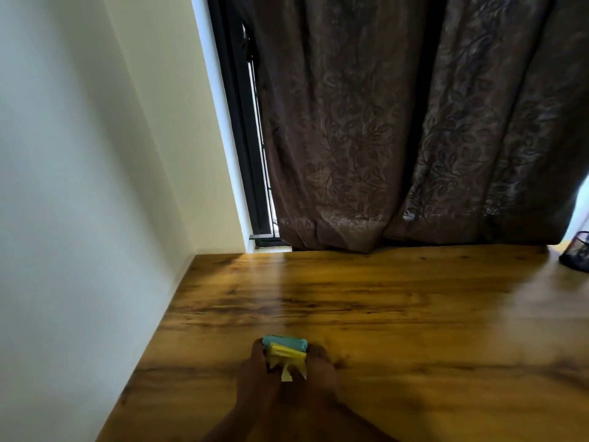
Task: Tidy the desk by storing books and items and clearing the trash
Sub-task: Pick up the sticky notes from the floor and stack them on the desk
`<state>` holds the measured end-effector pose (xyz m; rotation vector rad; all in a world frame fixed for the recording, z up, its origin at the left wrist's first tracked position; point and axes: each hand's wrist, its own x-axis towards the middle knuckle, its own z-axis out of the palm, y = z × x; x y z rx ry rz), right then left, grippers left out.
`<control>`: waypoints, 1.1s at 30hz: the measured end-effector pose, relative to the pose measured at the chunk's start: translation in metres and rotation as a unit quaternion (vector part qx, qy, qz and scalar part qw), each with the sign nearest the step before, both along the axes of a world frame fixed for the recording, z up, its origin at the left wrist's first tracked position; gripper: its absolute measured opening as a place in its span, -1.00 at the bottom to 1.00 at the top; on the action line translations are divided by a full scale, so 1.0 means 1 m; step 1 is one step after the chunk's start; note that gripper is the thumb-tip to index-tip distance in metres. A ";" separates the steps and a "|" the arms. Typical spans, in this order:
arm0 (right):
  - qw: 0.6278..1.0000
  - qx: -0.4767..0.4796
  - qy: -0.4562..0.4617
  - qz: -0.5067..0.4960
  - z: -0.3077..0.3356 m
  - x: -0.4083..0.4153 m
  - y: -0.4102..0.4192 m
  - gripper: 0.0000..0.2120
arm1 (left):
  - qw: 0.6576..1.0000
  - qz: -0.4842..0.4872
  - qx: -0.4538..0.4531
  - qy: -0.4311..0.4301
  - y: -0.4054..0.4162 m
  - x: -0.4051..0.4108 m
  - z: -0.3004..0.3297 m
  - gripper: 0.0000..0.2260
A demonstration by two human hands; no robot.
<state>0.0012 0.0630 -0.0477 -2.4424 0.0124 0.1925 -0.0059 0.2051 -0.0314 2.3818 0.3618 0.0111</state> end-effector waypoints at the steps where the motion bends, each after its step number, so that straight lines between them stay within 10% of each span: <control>1: 1.000 -0.019 0.009 0.015 0.001 0.003 -0.003 -0.36 | 1.000 -0.006 0.010 0.009 0.003 0.001 -0.003 -0.46; 33: 0.996 -0.037 -0.077 0.034 0.009 0.005 -0.011 -0.51 | 0.999 -0.029 0.019 0.016 0.006 0.001 0.012 -0.52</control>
